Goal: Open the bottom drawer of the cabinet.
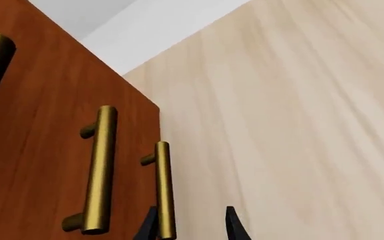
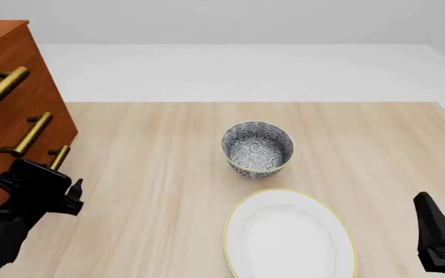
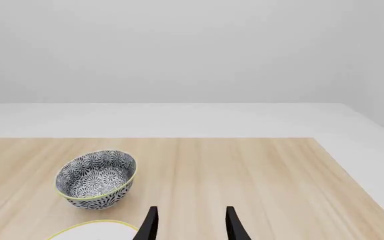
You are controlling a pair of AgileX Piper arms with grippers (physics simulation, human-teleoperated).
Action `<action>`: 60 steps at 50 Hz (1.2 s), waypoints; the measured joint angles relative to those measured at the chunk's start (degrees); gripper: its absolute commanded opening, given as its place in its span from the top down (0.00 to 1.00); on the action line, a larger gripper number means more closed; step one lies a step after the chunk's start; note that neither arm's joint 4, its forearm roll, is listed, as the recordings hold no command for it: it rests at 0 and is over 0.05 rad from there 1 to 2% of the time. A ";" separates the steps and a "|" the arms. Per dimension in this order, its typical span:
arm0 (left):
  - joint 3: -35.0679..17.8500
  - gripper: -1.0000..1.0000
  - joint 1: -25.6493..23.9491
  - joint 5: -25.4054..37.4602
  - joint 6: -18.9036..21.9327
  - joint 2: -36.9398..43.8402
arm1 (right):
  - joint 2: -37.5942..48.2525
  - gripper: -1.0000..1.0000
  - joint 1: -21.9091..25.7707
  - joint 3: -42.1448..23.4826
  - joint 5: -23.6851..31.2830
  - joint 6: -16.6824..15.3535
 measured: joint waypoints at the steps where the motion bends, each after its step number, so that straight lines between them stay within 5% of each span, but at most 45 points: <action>1: -0.31 0.00 0.12 0.10 0.16 0.30 | 0.01 0.00 0.00 0.00 -0.01 0.00; 39: -4.70 0.00 5.17 -5.07 5.99 11.65 | 0.09 0.00 0.01 0.07 -0.16 0.00; 57: -3.56 0.00 6.84 -18.73 9.11 18.22 | 0.09 0.00 0.01 0.07 -0.16 -0.01; 58: -3.48 1.00 6.96 -20.20 9.38 18.93 | 0.09 0.00 0.01 0.07 -0.16 -0.01; 60: -3.41 1.00 6.79 -23.30 10.28 20.48 | 0.09 0.00 0.01 0.07 -0.16 -0.01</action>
